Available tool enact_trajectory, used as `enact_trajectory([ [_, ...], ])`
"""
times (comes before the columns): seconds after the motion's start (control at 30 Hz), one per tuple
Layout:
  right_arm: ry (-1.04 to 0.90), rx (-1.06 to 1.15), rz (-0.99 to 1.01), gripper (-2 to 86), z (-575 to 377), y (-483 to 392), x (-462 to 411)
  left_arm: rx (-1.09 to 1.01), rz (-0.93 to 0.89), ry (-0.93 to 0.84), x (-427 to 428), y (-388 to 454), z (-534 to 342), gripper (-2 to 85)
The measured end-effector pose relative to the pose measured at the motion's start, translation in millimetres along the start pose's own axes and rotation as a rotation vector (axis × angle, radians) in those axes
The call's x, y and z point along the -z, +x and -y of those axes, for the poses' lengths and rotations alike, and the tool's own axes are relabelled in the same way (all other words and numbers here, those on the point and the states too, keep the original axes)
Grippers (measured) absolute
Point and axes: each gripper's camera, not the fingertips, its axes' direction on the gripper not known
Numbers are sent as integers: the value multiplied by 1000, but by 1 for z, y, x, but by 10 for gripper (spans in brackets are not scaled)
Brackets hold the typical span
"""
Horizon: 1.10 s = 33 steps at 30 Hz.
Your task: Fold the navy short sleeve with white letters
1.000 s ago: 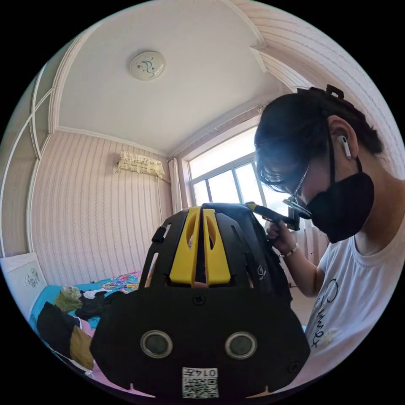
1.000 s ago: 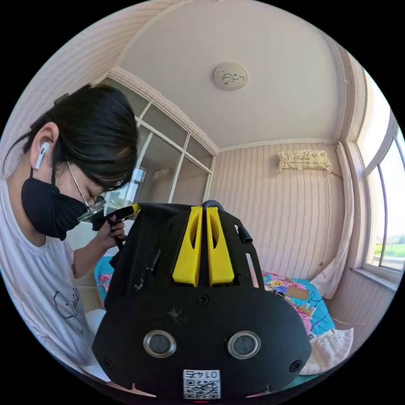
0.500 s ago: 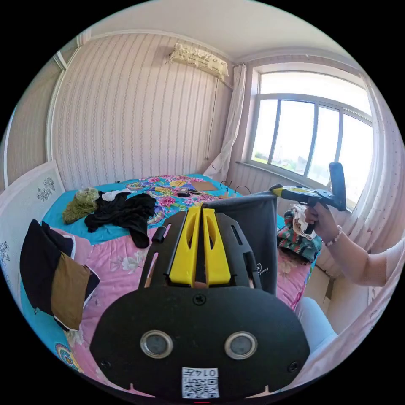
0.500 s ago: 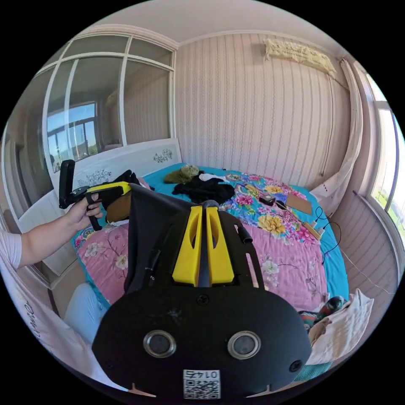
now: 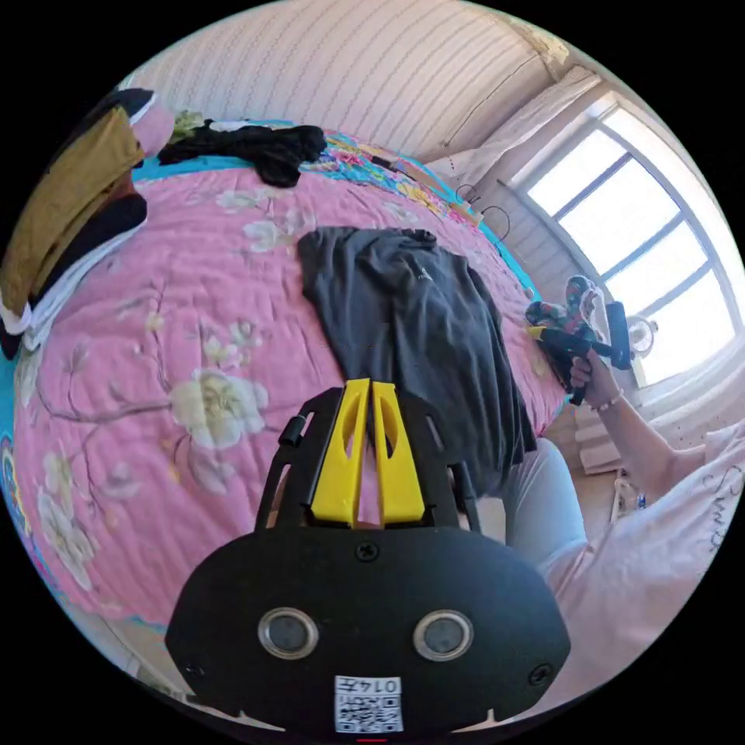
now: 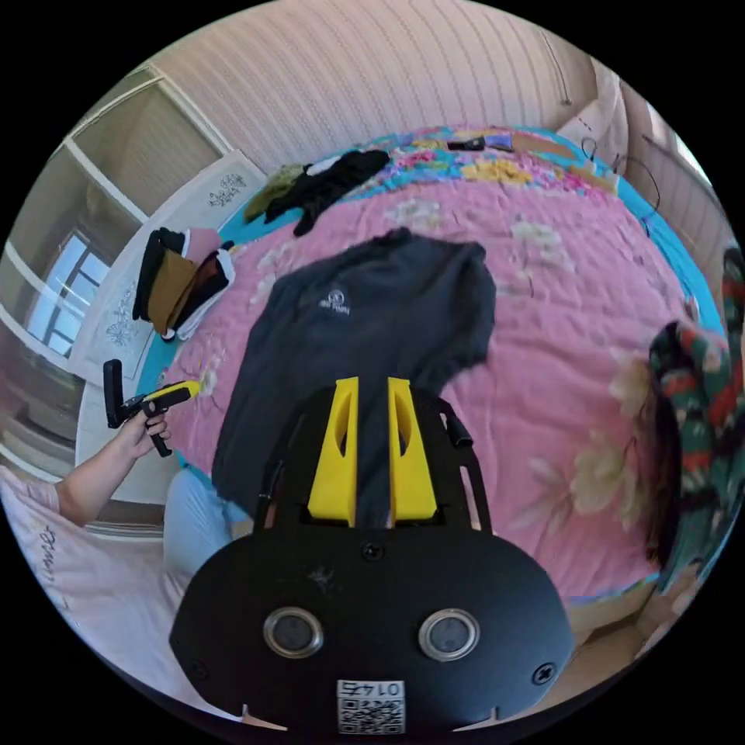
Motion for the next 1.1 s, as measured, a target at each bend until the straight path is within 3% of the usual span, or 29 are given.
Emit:
enact_trajectory([
  [0.2, -158, -169, -3, 83, -69, 22, -26, 162, -44, 10, -11, -8, -51, 81],
  [0.37, -205, -196, 14, 35, -65, 36, -38, 116, -14, -50, -14, -10, -39, 26],
  [0.6, -48, -244, -34, 11, -79, 80, 18, 153, -19, 43, 62, -40, -54, -9],
  [0.73, -49, -261, 14, 8, -88, 101, 32, 190, -111, 81, 100, -58, -77, -10],
  [0.93, 3, -254, 242, 7, -103, 124, 64, 116, -361, 205, 179, -55, -120, -10],
  [1.1, 345, -167, 672, 6, -102, 147, 144, 23, -561, 502, 288, -45, -139, -10],
])
